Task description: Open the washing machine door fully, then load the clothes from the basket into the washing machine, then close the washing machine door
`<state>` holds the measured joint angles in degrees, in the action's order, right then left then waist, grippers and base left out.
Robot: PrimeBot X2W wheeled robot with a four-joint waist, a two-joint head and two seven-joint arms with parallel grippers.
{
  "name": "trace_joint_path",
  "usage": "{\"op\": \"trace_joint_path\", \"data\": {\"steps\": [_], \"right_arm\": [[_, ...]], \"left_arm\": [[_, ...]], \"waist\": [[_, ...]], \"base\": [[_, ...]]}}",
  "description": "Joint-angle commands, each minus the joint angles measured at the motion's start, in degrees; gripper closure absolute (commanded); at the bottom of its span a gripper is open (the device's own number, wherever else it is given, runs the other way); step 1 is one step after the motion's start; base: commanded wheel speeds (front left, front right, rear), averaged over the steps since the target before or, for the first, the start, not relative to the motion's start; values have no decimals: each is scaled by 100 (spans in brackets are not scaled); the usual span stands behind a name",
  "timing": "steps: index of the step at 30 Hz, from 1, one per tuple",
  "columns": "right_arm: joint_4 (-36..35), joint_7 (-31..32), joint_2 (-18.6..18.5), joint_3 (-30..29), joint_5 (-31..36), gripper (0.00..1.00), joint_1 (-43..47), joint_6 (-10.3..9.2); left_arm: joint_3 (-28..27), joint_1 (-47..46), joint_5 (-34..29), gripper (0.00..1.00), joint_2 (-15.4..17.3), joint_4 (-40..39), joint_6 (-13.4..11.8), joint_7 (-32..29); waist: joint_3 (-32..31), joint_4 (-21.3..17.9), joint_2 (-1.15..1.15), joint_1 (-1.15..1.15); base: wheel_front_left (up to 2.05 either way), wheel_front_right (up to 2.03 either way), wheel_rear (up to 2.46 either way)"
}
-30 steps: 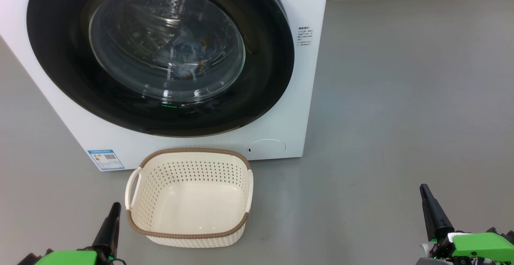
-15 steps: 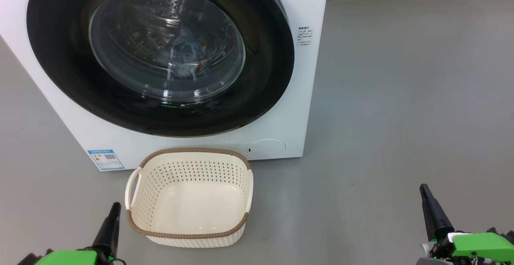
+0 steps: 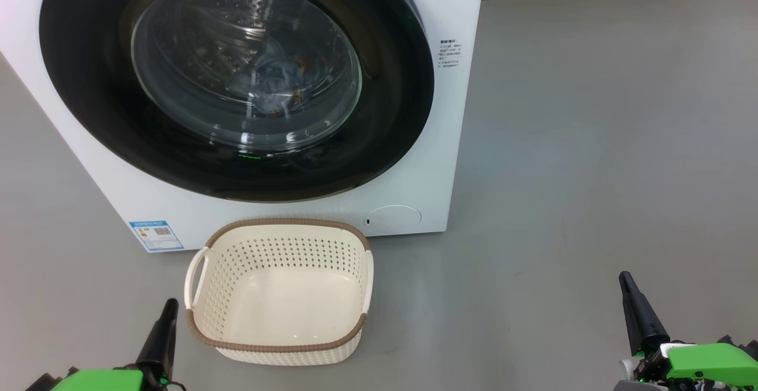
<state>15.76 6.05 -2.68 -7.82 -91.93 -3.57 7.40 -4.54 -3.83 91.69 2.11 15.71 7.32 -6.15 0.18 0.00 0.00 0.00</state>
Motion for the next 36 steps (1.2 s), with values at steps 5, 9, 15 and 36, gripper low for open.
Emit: {"op": "trace_joint_path", "data": {"steps": [5,9,15,36], "right_arm": [[-174,44,-20,130,-24,100,-261,9],[-174,44,-20,130,-24,100,-261,9],[-174,44,-20,130,-24,100,-261,9],[-174,43,-20,130,-24,100,-261,9]], "left_arm": [[-196,-235,49,100,76,-168,17,-33],[-196,-235,49,100,76,-168,17,-33],[-196,-235,49,100,76,-168,17,-33],[-196,-235,49,100,76,-168,17,-33]], "waist": [[0,0,0,0],[0,0,0,0],[0,0,0,0],[0,0,0,0]], "base": [[0,0,0],[0,0,0],[0,0,0],[0,0,0]]}}
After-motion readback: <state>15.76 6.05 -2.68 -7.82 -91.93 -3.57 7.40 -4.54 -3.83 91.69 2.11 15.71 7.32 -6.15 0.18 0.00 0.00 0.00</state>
